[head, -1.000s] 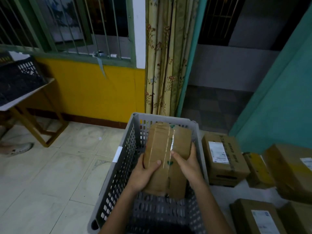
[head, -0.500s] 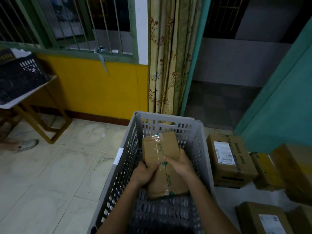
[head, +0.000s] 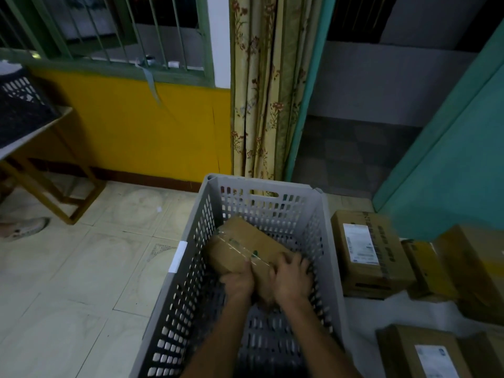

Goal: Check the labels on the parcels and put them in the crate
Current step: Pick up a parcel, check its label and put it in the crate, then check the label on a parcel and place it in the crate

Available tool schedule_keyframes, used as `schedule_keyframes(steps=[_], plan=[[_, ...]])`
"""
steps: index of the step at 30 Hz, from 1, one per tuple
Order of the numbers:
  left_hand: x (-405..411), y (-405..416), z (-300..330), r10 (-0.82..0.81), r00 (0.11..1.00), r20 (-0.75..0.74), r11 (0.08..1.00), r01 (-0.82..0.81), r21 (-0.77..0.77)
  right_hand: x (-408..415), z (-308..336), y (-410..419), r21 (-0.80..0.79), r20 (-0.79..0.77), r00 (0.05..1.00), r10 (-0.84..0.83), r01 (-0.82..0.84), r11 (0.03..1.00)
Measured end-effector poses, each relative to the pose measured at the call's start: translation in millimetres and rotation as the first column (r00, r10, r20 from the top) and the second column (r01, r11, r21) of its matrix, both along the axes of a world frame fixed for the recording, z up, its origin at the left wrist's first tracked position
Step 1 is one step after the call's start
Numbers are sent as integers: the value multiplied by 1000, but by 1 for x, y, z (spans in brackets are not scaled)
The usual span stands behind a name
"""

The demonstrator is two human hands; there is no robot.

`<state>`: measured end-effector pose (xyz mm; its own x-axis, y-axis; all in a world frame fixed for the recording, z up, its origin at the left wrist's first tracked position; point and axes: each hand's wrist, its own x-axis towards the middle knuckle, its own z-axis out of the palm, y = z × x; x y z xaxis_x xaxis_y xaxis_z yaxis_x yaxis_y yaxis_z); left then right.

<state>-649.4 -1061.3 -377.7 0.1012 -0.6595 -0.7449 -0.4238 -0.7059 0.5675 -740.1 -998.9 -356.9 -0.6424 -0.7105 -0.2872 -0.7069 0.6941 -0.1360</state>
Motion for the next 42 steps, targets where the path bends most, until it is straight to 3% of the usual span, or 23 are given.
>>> schedule_keyframes(steps=[4,6,8,9,10,12,15,18,21,28,32,36,42], plan=[[-13,-4,-13,260,935,-241,963,-234,132,-6,-11,-2,6,155,988,-17,16,1000],[-14,-9,-23,249,906,-343,965,-203,164,-12,-21,-4,34,235,971,36,-45,998],[-10,-17,-38,40,962,-271,996,-17,85,-22,-29,-9,74,257,964,68,-90,993],[-3,-19,-30,-151,980,-132,988,154,15,-26,-34,-12,87,239,968,79,-102,991],[3,-21,-21,-335,942,33,939,337,-65,-30,-36,-16,91,202,975,89,-109,990],[15,-29,-11,-521,771,367,784,602,-152,-34,-38,-24,108,139,985,99,-115,987],[20,-46,-9,-546,442,712,456,870,-190,-36,-37,-37,150,85,993,81,-93,984],[17,-58,-17,-608,189,771,161,980,-114,-40,-38,-44,176,48,996,81,-88,980],[15,-65,-30,-658,48,751,49,999,-21,-47,-40,-45,174,39,995,90,-95,980],[9,-71,-26,-678,20,735,40,999,10,-48,-36,-54,226,73,994,81,-96,969],[4,-74,-14,-695,76,715,85,996,-23,-45,-20,-56,193,95,992,77,-95,977],[-3,-78,10,-637,188,748,89,981,-171,-52,12,-60,9,142,984,106,-108,994],[-19,-87,68,-505,259,823,-79,936,-343,-71,87,-51,-342,140,959,248,-188,921]])
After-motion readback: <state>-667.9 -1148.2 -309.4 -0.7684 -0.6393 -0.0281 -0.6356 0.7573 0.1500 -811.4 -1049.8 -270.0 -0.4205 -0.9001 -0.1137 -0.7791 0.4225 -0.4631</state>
